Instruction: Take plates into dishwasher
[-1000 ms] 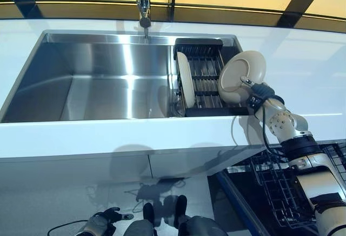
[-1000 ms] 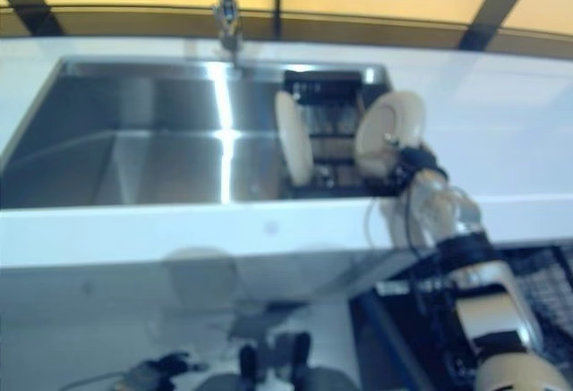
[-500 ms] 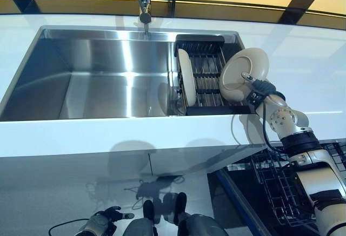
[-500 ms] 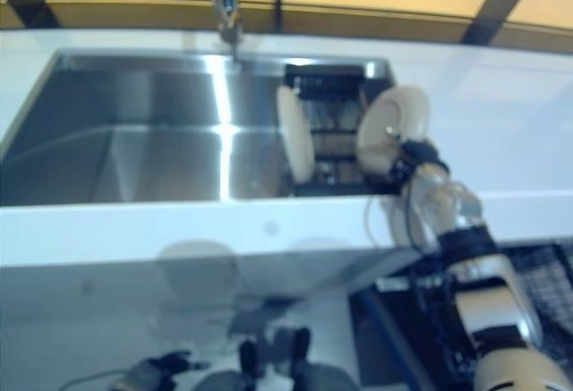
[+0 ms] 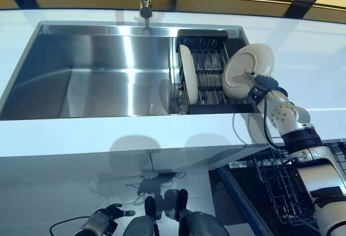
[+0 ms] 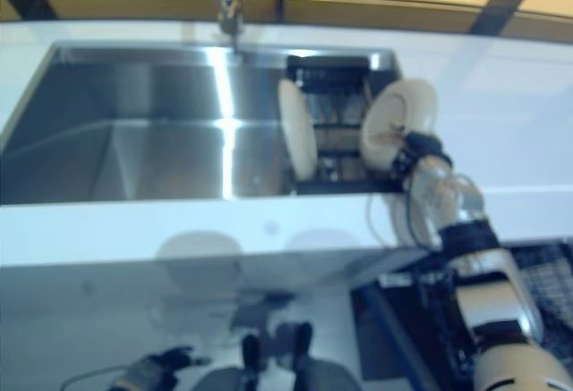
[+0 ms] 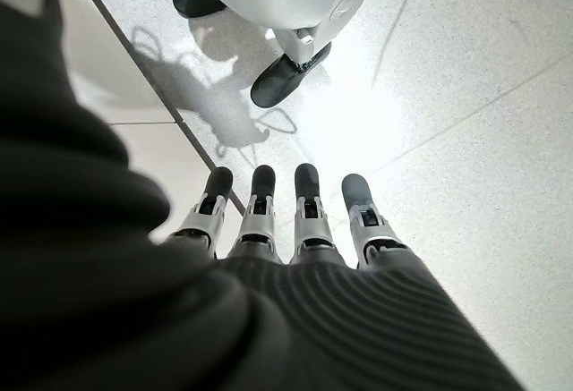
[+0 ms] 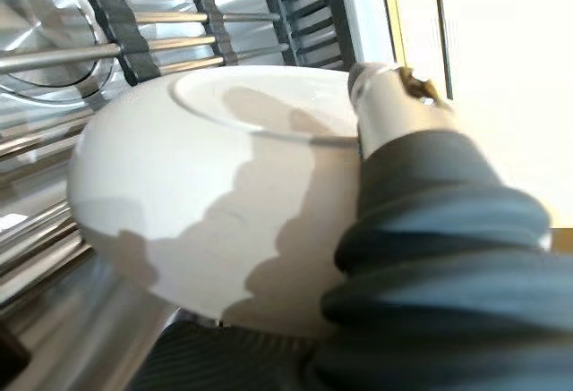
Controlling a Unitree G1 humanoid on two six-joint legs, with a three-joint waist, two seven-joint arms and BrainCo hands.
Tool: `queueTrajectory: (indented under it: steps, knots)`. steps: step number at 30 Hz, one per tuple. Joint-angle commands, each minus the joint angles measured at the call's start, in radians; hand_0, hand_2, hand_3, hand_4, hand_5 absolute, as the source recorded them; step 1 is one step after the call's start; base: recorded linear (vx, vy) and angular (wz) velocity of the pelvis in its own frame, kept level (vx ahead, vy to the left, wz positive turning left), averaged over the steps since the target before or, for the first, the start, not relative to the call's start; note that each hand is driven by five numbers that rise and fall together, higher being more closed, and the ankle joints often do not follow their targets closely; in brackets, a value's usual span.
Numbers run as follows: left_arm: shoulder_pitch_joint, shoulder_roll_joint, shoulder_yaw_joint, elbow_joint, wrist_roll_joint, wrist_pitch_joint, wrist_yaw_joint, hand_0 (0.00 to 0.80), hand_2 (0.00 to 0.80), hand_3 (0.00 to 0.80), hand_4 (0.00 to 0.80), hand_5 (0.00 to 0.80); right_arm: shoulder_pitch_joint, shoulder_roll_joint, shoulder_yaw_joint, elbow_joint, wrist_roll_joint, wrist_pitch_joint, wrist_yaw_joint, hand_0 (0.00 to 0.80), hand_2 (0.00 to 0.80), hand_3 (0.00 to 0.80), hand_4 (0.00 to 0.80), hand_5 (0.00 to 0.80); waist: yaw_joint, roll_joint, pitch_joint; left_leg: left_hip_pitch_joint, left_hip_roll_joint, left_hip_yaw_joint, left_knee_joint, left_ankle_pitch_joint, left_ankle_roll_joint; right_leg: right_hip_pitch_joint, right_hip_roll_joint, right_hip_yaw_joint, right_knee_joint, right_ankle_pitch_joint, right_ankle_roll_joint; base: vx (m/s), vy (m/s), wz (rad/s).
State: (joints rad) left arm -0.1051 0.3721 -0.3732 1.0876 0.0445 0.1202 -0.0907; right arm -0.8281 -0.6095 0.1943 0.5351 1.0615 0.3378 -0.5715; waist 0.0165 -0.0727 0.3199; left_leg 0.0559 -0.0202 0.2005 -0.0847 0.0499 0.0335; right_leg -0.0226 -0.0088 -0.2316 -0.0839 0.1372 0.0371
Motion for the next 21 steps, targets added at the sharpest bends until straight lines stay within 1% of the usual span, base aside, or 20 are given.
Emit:
queueTrajectory:
  steps: [1,4,6,9,12,18,21]
  knots:
    - [-0.028,0.021,-0.08,-0.002,-0.029,-0.004,0.004,0.0,0.0,0.0,0.0,0.0,-0.126,-0.072,-0.027,0.046,-0.012,-0.043,0.005,0.433,0.433,0.433,0.433,0.433,0.051,0.019,-0.016,-0.035,-0.016,-0.034,0.049,-0.15,0.045,-0.018,-0.046,-0.024,0.131,-0.163,0.057,0.0,0.0,0.0]
    - [-0.03,0.021,-0.081,0.001,-0.03,-0.005,0.004,0.0,0.0,0.0,0.0,0.0,-0.128,-0.072,-0.025,0.049,-0.021,-0.043,0.01,0.477,0.477,0.477,0.477,0.477,0.051,0.02,-0.017,-0.035,-0.016,-0.035,0.047,-0.149,0.045,-0.019,-0.046,-0.025,0.131,-0.163,0.057,-0.004,-0.001,0.03]
    - [-0.032,0.019,-0.08,0.001,-0.03,-0.005,0.006,0.0,0.0,0.0,0.0,0.0,-0.132,-0.072,-0.024,0.049,-0.018,-0.045,0.006,0.549,0.549,0.549,0.549,0.549,0.051,0.02,-0.016,-0.035,-0.015,-0.034,0.045,-0.148,0.045,-0.019,-0.045,-0.024,0.13,-0.163,0.057,-0.015,-0.002,0.07]
    - [-0.032,0.019,-0.08,-0.001,-0.033,-0.006,0.008,0.0,0.0,0.0,0.0,0.0,-0.135,-0.075,-0.025,0.051,-0.024,-0.047,0.005,0.722,0.722,0.722,0.722,0.722,0.051,0.021,-0.015,-0.036,-0.016,-0.036,0.042,-0.146,0.045,-0.021,-0.045,-0.024,0.13,-0.163,0.056,-0.016,-0.002,0.03]
    - [-0.031,0.018,-0.08,-0.001,-0.033,-0.005,0.009,0.0,0.0,0.0,0.0,0.0,-0.135,-0.074,-0.027,0.054,-0.029,-0.046,0.005,0.8,0.8,0.8,0.8,0.8,0.051,0.022,-0.016,-0.035,-0.016,-0.036,0.04,-0.145,0.045,-0.02,-0.045,-0.026,0.13,-0.163,0.056,0.0,0.0,0.0]
    - [-0.032,0.015,-0.08,-0.001,-0.036,-0.003,0.01,0.0,0.0,0.0,0.0,0.0,-0.134,-0.078,-0.027,0.056,-0.043,-0.053,0.007,0.8,0.8,0.8,0.8,0.8,0.051,0.021,-0.019,-0.032,-0.016,-0.035,0.037,-0.145,0.044,-0.016,-0.044,-0.026,0.126,-0.162,0.056,0.0,0.0,0.0]
    - [-0.029,0.016,-0.081,0.002,-0.035,-0.008,0.01,0.0,0.0,0.0,0.0,0.0,-0.135,-0.084,-0.027,0.062,-0.073,-0.074,0.016,0.8,0.8,0.8,0.8,0.8,0.052,0.021,-0.022,-0.029,-0.016,-0.036,0.034,-0.145,0.044,-0.014,-0.045,-0.028,0.125,-0.163,0.056,0.0,0.0,0.0]
